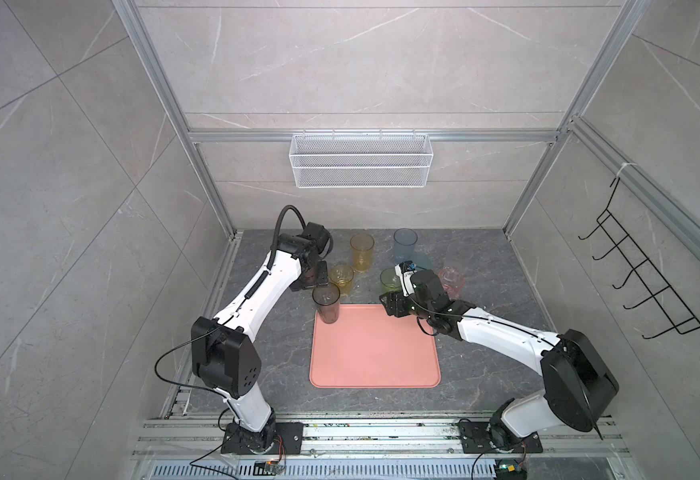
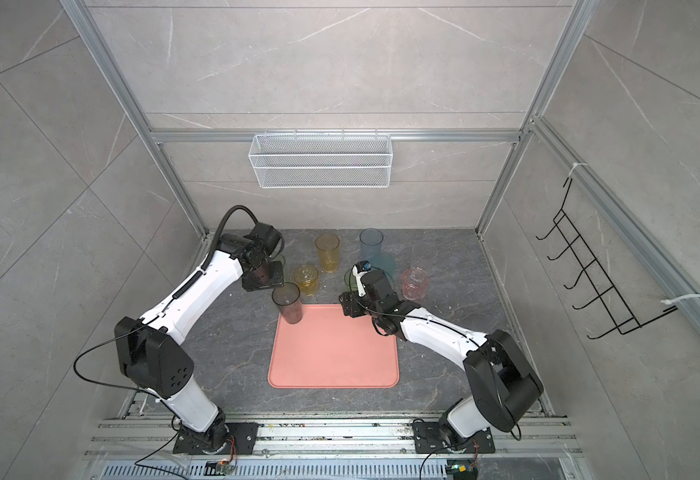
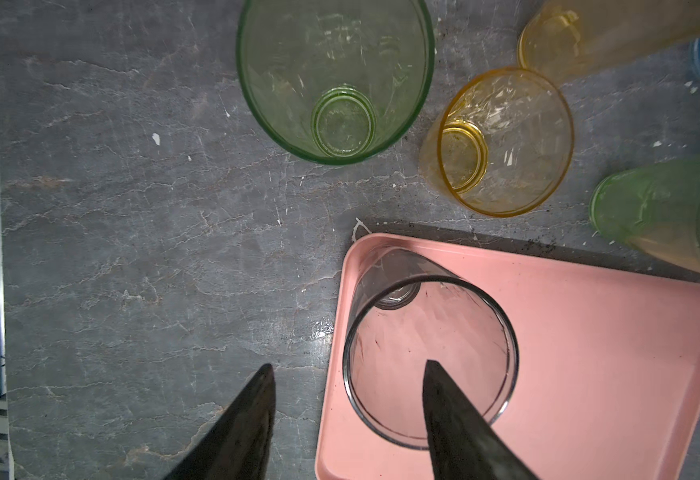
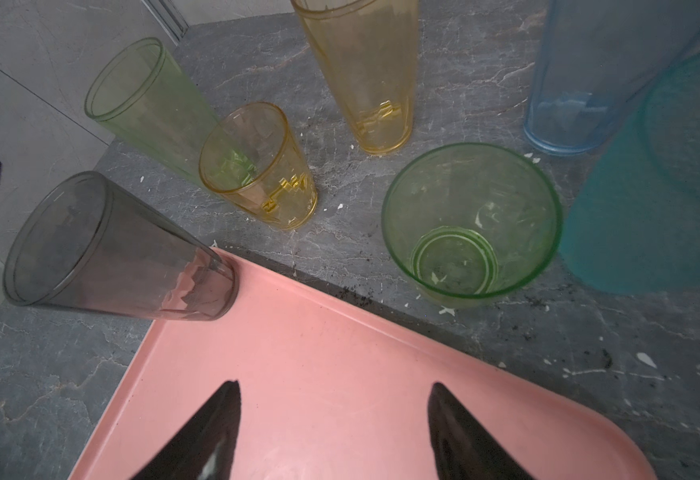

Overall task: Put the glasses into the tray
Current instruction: 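Lower the dark grey glass onto the tray's far corner and open the left gripper, then move the left gripper to the tall green glass and close on its rim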

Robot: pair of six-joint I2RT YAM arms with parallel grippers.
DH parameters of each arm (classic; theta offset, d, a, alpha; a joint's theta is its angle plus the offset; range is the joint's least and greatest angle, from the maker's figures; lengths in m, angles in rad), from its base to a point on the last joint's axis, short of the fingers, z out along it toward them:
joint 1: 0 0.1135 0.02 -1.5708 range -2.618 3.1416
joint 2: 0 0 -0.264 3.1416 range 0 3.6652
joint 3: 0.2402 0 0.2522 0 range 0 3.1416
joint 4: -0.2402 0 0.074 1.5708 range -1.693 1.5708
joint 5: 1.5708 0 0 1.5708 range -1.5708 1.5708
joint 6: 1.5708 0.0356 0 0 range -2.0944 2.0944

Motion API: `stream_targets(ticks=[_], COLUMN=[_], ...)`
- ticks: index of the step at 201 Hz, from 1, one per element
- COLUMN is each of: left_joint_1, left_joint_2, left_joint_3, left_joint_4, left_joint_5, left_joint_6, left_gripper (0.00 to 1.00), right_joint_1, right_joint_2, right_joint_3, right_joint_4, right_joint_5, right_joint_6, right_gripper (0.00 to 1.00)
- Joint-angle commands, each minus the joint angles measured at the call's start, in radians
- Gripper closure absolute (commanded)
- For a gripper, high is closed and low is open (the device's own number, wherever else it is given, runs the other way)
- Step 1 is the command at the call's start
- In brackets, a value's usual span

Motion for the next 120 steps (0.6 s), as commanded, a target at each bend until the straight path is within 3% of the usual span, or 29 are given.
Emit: stream_targets(ticks=[1, 120], left_joint_1=[0.021, 0.134], left_joint_2=[-0.052, 0.039], left_joint_3=[0.057, 0.142], left_joint_4=[-0.035, 0.036], left_joint_5=[-0.043, -0.004], left_joint_6=[0.011, 0.028], left_gripper=[0.38, 0.32], right_joint_1=[0.008, 0.007], right_joint_2=[-0.043, -0.098], right_joint_3=[-0.02, -0.054], right_joint_4=[0.026, 0.016], right_joint_5=[-0.008, 0.131], right_joint_6=[-0.027, -0.026], right_gripper=[0.24, 0.01])
